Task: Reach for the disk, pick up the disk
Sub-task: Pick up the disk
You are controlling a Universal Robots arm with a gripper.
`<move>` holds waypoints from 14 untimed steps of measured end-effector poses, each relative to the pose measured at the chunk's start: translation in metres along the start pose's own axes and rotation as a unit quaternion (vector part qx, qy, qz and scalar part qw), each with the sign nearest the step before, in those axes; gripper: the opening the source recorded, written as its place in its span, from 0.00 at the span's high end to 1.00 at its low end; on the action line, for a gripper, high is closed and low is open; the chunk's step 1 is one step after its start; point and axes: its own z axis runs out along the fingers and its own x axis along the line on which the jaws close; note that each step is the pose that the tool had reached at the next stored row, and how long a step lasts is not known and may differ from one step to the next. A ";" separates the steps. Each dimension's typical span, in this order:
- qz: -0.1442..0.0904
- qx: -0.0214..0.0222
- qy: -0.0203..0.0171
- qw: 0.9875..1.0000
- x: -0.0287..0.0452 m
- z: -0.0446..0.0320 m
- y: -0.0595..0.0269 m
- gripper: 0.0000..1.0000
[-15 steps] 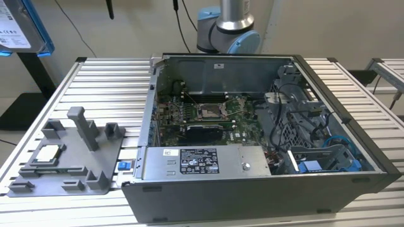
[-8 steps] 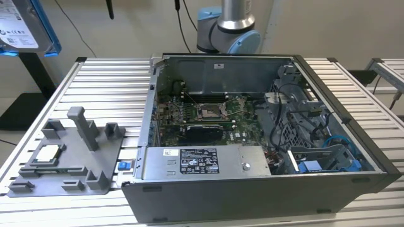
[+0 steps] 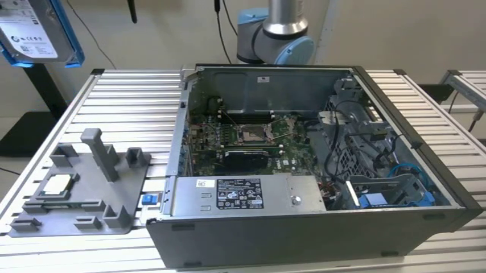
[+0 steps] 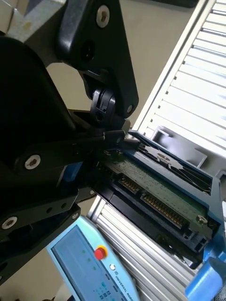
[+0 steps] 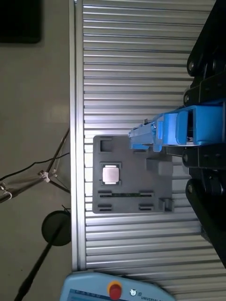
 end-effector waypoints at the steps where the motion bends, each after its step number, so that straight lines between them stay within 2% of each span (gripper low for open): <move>1: 0.000 0.000 0.000 1.000 -0.0001 0.0001 -0.0019 1.00; 14: 0.000 0.000 0.000 1.000 -0.0009 0.0005 -0.0260 1.00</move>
